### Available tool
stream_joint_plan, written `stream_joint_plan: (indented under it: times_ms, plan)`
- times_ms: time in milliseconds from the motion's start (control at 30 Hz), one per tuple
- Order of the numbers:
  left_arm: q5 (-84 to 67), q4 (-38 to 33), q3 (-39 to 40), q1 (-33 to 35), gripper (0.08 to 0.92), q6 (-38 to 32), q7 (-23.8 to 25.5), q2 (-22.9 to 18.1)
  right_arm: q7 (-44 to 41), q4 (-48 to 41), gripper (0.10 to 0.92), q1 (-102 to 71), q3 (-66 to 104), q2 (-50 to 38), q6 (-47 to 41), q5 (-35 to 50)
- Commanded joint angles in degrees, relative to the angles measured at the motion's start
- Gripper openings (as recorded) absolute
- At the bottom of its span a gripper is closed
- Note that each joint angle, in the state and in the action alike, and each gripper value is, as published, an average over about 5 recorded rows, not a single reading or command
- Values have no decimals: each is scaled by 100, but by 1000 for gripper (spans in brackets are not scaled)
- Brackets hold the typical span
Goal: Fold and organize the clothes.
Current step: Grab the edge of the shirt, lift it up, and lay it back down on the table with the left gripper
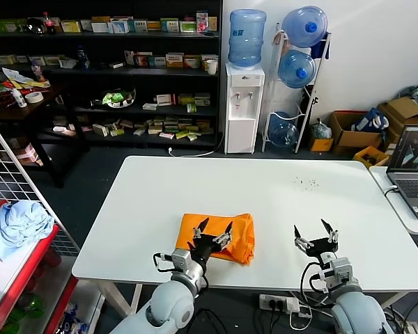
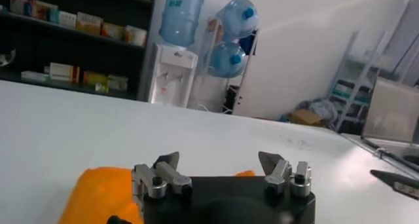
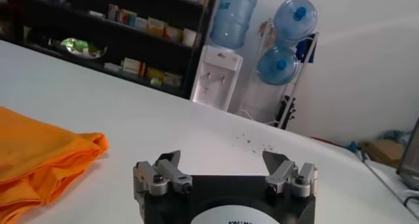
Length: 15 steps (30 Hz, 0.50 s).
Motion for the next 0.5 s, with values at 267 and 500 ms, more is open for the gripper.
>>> stream_joint_plan:
  times_ms: [267,500]
  plan:
    - [-1361,363,-1381,219,823,1511,450,876,-75,-2,823,-92,34,-53,4,35]
    - [-1429,713,-1347,-28,823,1501,630,672,-91,11,823,-139,64,-77,12,40]
